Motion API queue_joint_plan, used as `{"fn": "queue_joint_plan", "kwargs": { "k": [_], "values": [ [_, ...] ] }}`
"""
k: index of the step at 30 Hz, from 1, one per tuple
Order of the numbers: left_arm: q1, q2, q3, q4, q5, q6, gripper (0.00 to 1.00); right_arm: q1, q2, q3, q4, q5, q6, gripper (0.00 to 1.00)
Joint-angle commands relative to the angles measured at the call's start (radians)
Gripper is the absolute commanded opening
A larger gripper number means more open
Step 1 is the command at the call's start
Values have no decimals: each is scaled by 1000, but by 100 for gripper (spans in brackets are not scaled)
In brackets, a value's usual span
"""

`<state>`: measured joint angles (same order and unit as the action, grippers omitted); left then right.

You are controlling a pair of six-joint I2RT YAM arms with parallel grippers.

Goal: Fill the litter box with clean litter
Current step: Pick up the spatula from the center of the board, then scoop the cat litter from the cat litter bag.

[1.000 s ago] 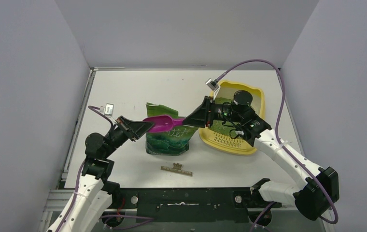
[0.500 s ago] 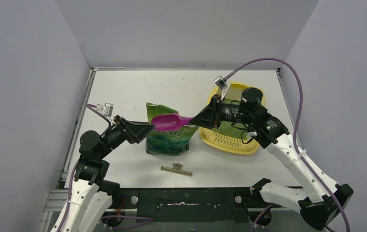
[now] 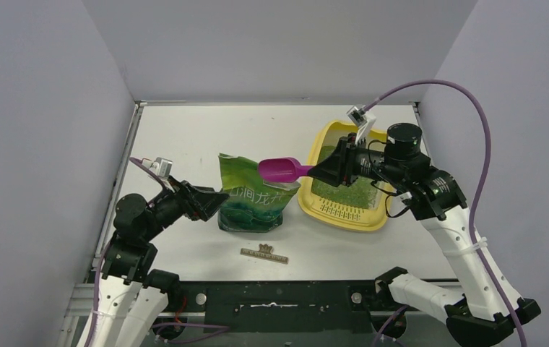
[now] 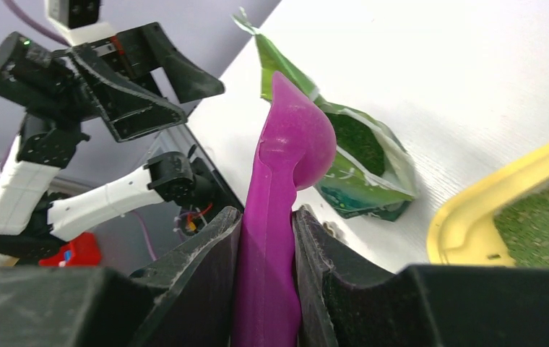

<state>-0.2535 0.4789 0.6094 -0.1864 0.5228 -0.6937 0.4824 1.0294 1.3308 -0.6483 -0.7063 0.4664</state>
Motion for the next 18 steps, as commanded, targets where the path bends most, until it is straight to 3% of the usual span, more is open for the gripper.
{"fn": "queue_joint_plan", "kwargs": {
  "k": [1, 7, 18],
  "values": [
    [4, -15, 62, -71, -42, 91, 75, -16, -18, 71, -93, 96, -60, 0],
    [3, -27, 66, -116, -61, 126, 75, -25, 9, 89, -130, 169, -50, 0],
    [3, -21, 121, -318, -146, 289, 75, -32, 62, 108, -153, 167, -41, 0]
  ]
}}
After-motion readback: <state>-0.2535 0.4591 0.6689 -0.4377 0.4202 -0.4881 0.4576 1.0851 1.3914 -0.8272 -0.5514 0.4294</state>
